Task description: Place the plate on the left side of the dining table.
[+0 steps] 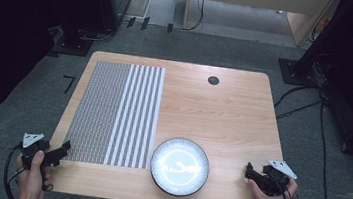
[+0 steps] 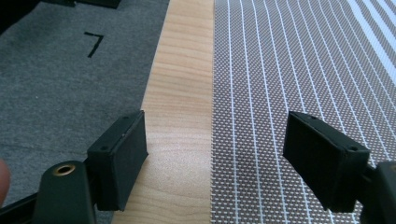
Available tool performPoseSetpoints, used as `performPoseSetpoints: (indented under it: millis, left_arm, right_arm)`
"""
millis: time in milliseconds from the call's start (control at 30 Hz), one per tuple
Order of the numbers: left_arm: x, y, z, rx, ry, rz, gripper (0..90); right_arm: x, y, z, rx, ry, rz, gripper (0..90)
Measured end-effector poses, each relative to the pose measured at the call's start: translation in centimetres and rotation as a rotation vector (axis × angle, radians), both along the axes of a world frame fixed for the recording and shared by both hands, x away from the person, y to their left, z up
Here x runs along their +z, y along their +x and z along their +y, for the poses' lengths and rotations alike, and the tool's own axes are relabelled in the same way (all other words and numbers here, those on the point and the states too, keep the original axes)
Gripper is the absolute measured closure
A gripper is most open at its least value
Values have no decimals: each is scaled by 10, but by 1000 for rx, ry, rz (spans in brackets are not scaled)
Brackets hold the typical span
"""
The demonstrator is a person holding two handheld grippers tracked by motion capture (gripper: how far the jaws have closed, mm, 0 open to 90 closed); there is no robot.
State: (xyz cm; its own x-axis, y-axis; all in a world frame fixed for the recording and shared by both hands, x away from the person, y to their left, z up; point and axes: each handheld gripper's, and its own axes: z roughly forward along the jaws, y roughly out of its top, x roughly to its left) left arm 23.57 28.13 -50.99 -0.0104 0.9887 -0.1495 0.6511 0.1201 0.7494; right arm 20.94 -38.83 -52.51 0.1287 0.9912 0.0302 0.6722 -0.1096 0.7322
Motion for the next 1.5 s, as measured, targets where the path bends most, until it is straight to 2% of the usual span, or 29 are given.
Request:
performPoseSetpoints:
  millis: [167,333,400,467,600,933,1100,1500]
  left_arm:
    - [6,0,-2,-2,-5,-12,180]
    - [10,-3,-8,-15,5,-21,172]
    - [11,-3,-11,-5,30,-23,176]
    - [13,-3,-13,1,29,-26,176]
    - [15,-5,-17,7,19,-26,173]
    - [18,-7,-27,-13,6,-36,164]
    - [20,-5,-35,1,39,-27,164]
    - [23,-3,-55,-27,47,-39,165]
  right_arm:
    - [0,0,-1,2,5,-2,139]
    - [2,-1,-6,4,52,-12,142]
    - [3,-1,-8,0,81,-13,142]
    - [3,-1,-9,-1,89,-17,142]
    - [7,0,-6,-4,83,-35,142]
    - [17,-1,7,10,77,-63,143]
    - [22,-3,12,23,83,-79,145]
    - [29,-4,24,45,89,-87,150]
